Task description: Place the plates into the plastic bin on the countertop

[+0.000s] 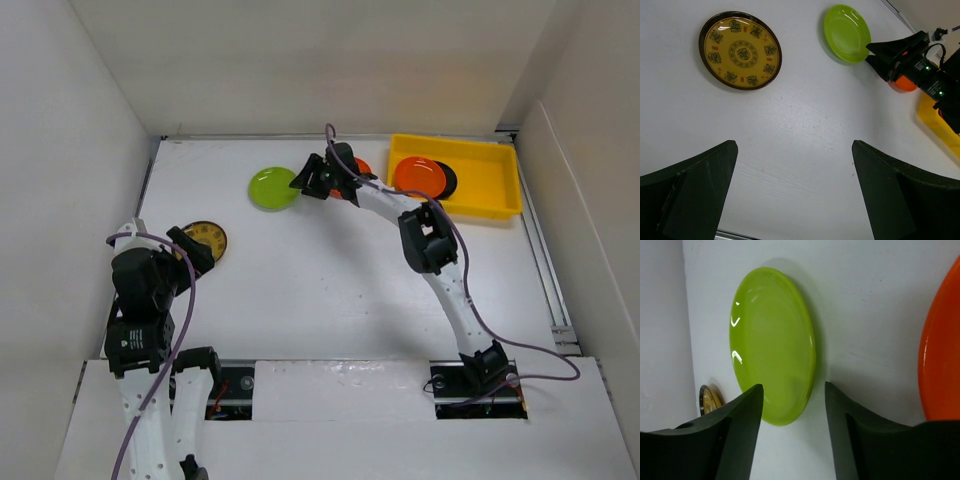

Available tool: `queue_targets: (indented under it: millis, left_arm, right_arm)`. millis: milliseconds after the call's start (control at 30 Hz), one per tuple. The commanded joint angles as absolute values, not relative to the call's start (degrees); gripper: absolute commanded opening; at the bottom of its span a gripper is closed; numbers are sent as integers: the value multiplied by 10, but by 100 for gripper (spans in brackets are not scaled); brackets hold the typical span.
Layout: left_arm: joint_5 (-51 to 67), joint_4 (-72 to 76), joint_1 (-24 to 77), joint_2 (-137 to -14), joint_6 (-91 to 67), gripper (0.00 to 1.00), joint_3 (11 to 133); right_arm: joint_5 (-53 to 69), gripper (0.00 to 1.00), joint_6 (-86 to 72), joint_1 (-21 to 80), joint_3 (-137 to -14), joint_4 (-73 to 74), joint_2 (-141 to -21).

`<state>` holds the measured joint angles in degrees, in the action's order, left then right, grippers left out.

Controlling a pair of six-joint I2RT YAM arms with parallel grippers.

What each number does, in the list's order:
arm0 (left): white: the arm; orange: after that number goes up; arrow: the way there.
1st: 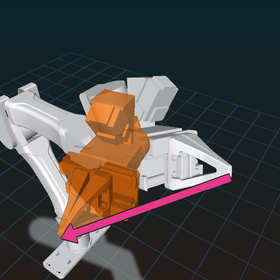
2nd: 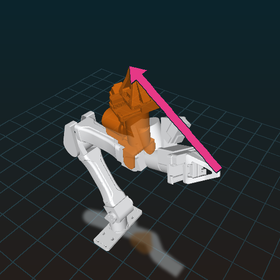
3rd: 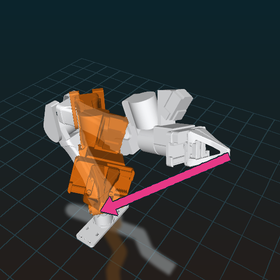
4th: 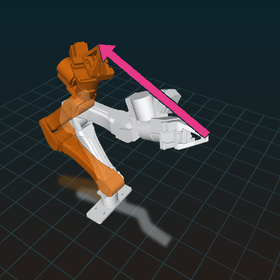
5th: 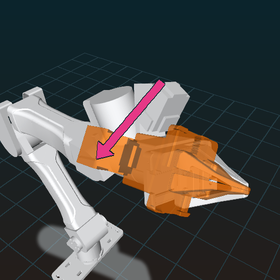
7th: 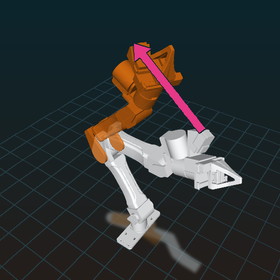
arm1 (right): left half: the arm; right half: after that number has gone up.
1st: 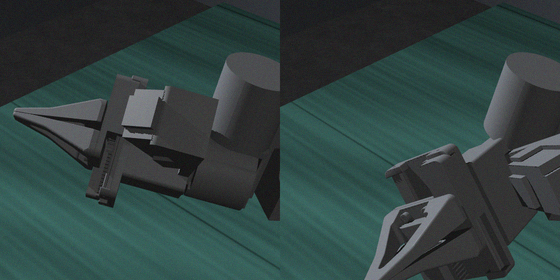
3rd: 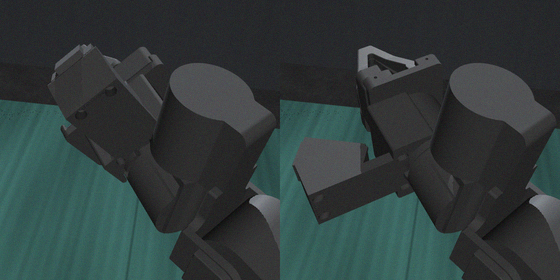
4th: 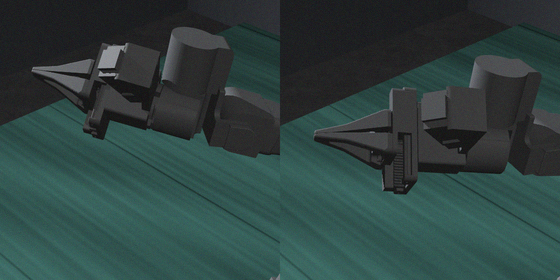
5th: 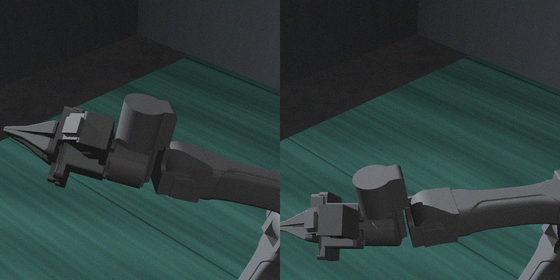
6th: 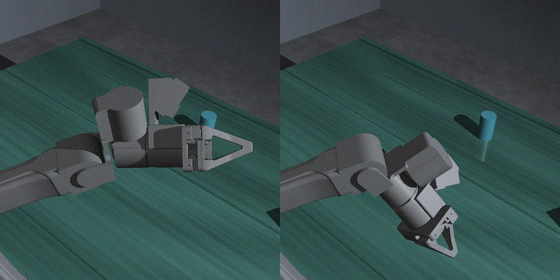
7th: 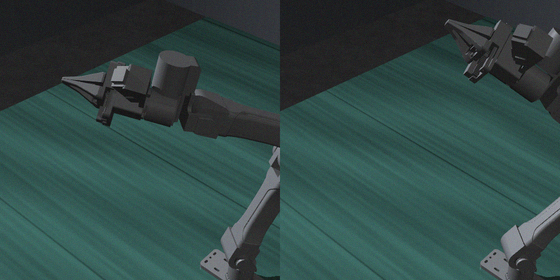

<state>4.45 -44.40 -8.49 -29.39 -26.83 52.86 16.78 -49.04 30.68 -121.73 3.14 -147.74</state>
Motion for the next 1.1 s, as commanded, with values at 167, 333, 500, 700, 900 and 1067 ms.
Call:
queue_targets:
  millis: [167,333,500,700,900,1067]
  left_arm:
    - [49,-430,-83,-285,-262,100,526]
    - [49,-430,-83,-279,-262,100,526]
    - [49,-430,-78,-279,-262,100,526]
    - [49,-430,-78,-274,-262,100,526]
    - [49,-430,-78,-269,-262,100,526]
    - [49,-430,-78,-269,-262,100,526]
  right_arm:
    - [153,37,-526,324,-1284,84,-1520]
    - [157,0,-538,324,-1293,91,-1526]
    - [157,0,-513,319,-1218,59,-1436]
    - [79,0,-434,251,-1017,54,-1225]
    - [62,0,-390,160,-877,54,-1087]
    - [72,0,-384,63,-811,54,-1040]
